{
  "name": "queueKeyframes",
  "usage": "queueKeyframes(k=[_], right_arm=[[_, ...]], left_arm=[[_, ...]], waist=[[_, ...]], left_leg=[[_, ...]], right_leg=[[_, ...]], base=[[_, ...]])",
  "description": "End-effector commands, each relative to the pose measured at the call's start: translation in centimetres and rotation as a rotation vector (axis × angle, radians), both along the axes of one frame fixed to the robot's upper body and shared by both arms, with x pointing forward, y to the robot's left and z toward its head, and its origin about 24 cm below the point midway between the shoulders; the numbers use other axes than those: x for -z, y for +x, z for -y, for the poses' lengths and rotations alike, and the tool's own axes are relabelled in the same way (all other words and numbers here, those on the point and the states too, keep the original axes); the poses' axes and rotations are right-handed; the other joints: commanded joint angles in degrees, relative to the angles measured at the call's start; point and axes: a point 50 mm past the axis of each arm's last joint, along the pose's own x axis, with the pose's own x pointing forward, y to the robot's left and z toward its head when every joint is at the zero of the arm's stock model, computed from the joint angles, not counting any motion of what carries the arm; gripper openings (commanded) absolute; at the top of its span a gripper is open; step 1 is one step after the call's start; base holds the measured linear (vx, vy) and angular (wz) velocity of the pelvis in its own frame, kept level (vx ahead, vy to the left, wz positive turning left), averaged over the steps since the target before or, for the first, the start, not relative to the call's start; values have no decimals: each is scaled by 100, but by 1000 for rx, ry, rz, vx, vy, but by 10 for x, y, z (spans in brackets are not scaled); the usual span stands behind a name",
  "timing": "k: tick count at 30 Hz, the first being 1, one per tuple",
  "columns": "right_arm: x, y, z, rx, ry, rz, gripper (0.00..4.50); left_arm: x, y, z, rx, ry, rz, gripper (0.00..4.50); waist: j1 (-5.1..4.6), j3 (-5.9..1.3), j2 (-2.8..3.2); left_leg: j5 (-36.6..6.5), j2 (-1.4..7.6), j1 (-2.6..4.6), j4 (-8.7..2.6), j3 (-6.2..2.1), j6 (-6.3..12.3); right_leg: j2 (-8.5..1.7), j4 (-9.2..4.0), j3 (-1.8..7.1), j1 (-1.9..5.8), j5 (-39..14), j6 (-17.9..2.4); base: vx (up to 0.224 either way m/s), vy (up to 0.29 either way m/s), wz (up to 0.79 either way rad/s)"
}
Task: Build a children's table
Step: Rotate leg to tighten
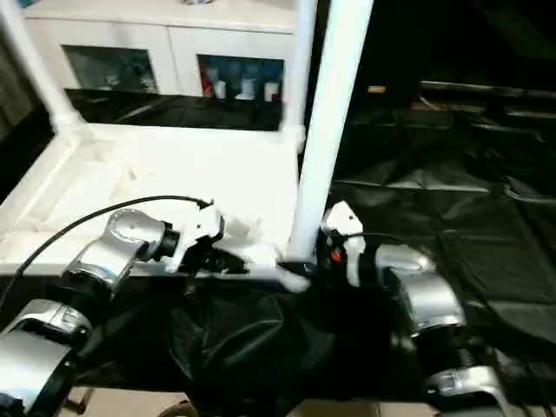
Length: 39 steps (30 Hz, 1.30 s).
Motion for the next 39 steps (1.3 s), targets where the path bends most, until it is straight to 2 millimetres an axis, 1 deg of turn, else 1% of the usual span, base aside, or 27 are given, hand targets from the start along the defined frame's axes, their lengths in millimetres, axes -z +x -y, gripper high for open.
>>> queueKeyframes(k=[1, 2, 3, 4, 5, 6, 7, 8, 9, 12, 13, 15, 18, 20, 22, 24, 25, 26, 27, 29, 32, 33, 34, 35, 36, 38, 39], right_arm=[[20, -2, -21, 80, -4, -65, 269], [23, 3, -25, 197, 10, -77, 269], [24, 5, -27, 248, 15, -84, 269], [26, 8, -31, 307, 31, -96, 269], [27, 11, -37, 373, 46, -114, 269], [29, 13, -43, 421, 52, -131, 269], [29, 13, -43, 421, 52, -131, 269], [29, 14, -50, 418, 52, -133, 269], [25, 14, -67, 334, 55, -107, 269], [17, 10, -82, 189, 70, -57, 269], [15, 10, -82, 171, 75, -53, 304], [13, 10, -78, 136, 72, -39, 338], [8, 9, -69, 61, 54, -13, 361], [1, 3, -47, -71, 30, 9, 361], [0, 2, -42, -94, 28, 11, 361], [-3, 0, -34, -129, 19, 14, 361], [-6, -2, -25, -173, 6, 16, 361], [-9, -4, -19, -206, -2, 17, 361], [-11, -6, -15, -236, -6, 14, 361], [-13, -9, -9, -287, -8, 1, 361], [-16, -13, -4, -358, -18, -19, 361], [-16, -14, -3, -378, -25, -27, 347], [-15, -15, -3, -391, -33, -31, 337], [-15, -15, -3, -397, -37, -34, 337], [-14, -16, -3, -403, -37, -38, 323], [-13, -17, -5, -413, -33, -46, 305], [-13, -17, -5, -418, -30, -49, 305]], left_arm=[[-13, 13, 25, -131, -86, 69, 0], [-14, 16, 32, -178, -88, 83, 0], [-14, 17, 36, -197, -88, 88, 0], [-15, 19, 41, -224, -86, 92, 0], [-15, 20, 48, -254, -86, 95, 0], [-15, 20, 54, -272, -92, 94, 0], [-15, 20, 54, -272, -92, 94, 0], [-16, 20, 58, -277, -98, 92, 0], [-17, 19, 65, -266, -106, 89, 0], [-18, 17, 69, -218, -110, 98, 0], [-19, 17, 69, -200, -111, 101, 0], [-19, 16, 67, -166, -116, 99, 0], [-19, 11, 61, -83, -124, 87, 0], [-14, 4, 47, 29, -105, 63, 0], [-14, 3, 44, 47, -102, 56, 0], [-13, 1, 39, 69, -101, 45, 0], [-13, 0, 32, 93, -102, 29, 0], [-13, -2, 27, 116, -101, 18, 0], [-12, -3, 23, 137, -99, 5, 0], [-12, -6, 16, 170, -91, -22, 0], [-11, -10, 6, 213, -70, -49, 0], [-11, -11, 3, 217, -67, -52, 0], [-11, -11, 1, 217, -64, -55, 0], [-11, -11, 0, 219, -61, -57, 0], [-11, -11, -1, 219, -58, -56, 0], [-11, -11, -2, 219, -55, -55, 0], [-11, -11, -2, 219, -55, -55, 0]], waist=[[-49, -322, -79], [-58, -325, -75], [-73, -322, -29], [-114, -320, -39], [-123, -331, -52], [-126, -328, -18], [-139, -319, -18], [-131, -339, -25], [-137, -340, -15], [-119, -345, -25], [-114, -347, -24], [-116, -350, -21], [-104, -356, -25], [-77, -359, -42], [-70, -358, -33], [-62, -370, -26], [-51, -372, -34], [-34, -377, -28], [-26, -372, -32], [-10, -371, -29], [22, -362, -34], [25, -357, -37], [24, -358, -26], [29, -358, -22], [38, -360, -26], [42, -359, -47], [46, -363, -40]], left_leg=[[-1578, 392, 190, -467, -229, -64], [-1567, 403, 183, -477, -245, -93], [-1615, 402, 193, -483, -245, -119], [-1683, 395, 187, -496, -250, -165], [-1684, 384, 191, -488, -247, -165], [-1652, 384, 183, -490, -254, -168], [-1670, 386, 181, -498, -249, -176], [-1641, 376, 184, -489, -252, -143], [-1567, 369, 166, -481, -241, -95], [-1408, 361, 146, -467, -229, 55], [-1376, 365, 141, -466, -230, 99], [-1382, 368, 146, -463, -228, 137], [-1292, 370, 129, -450, -224, 227], [-1162, 383, 119, -435, -223, 319], [-1099, 395, 105, -428, -213, 392], [-1033, 408, 115, -414, -200, 424], [-1018, 412, 113, -414, -202, 434], [-1010, 418, 127, -402, -193, 444], [-970, 419, 109, -400, -192, 488], [-971, 422, 111, -397, -188, 528], [-1087, 430, 124, -409, -189, 445], [-1127, 438, 118, -421, -199, 404], [-1169, 436, 131, -421, -196, 364], [-1178, 438, 139, -423, -194, 347], [-1187, 437, 144, -426, -194, 312], [-1168, 437, 141, -428, -192, 291], [-1130, 435, 134, -426, -196, 291]], right_leg=[[-477, -533, 286, 126, -1869, -1110], [-488, -531, 292, 128, -1890, -1077], [-478, -534, 294, 105, -1890, -1077], [-463, -542, 289, 111, -1884, -1054], [-467, -541, 288, 120, -1843, -1049], [-471, -536, 292, 123, -1799, -1054], [-461, -546, 295, 108, -1800, -1049], [-460, -541, 285, 136, -1718, -1038], [-453, -529, 292, 138, -1546, -1053], [-444, -510, 289, 168, -1224, -1081], [-452, -507, 287, 178, -1207, -1093], [-447, -503, 284, 182, -1186, -1115], [-450, -485, 284, 202, -1058, -1148], [-448, -465, 273, 231, -863, -1190], [-439, -438, 269, 236, -702, -1243], [-433, -407, 260, 219, -577, -1370], [-437, -401, 252, 231, -566, -1408], [-440, -399, 256, 219, -538, -1427], [-434, -387, 256, 225, -452, -1460], [-437, -379, 257, 214, -426, -1489], [-453, -404, 260, 203, -710, -1468], [-453, -400, 260, 209, -788, -1455], [-449, -404, 262, 192, -835, -1450], [-448, -409, 265, 185, -845, -1447], [-452, -407, 267, 184, -854, -1450], [-454, -403, 269, 187, -824, -1451], [-457, -394, 268, 192, -787, -1451]], base=[[0, 0, 0], [0, 0, 0], [0, 0, 0], [0, 0, 0], [0, 0, 0], [0, 0, 0], [0, 0, 0], [0, 0, 0], [0, 0, 0], [0, 0, 0], [0, 0, 0], [0, 0, 0], [0, 0, 0], [0, 0, 0], [0, 0, 0], [0, 0, 0], [0, 0, 0], [0, 0, 0], [0, 0, 0], [0, 0, 0], [0, 0, 0], [0, 0, 0], [0, 0, 0], [0, 0, 0], [0, 0, 0], [0, 0, 0], [0, 0, 0]])
